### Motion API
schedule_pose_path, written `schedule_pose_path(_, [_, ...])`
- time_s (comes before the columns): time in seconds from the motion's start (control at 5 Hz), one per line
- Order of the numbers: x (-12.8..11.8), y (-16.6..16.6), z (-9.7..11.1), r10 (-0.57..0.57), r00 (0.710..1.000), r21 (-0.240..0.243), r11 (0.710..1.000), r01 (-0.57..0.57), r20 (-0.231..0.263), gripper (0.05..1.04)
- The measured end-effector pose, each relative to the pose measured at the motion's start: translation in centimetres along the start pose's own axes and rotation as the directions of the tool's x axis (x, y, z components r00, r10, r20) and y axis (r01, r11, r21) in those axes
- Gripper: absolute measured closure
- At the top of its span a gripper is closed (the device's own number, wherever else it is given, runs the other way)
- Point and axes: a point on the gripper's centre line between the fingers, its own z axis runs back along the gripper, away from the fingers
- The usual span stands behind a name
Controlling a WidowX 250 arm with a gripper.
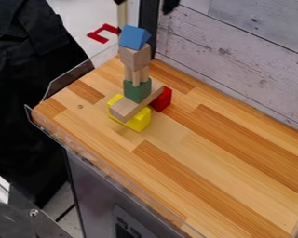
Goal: Remove the blue triangle on top of white cube and put it on the table
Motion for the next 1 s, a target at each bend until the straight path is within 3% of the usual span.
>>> schedule_pose_path(1.0, [2.3,2.5,-2.6,-0.034,0.996,-0.084,0.996,0.027,-0.082,0.083])
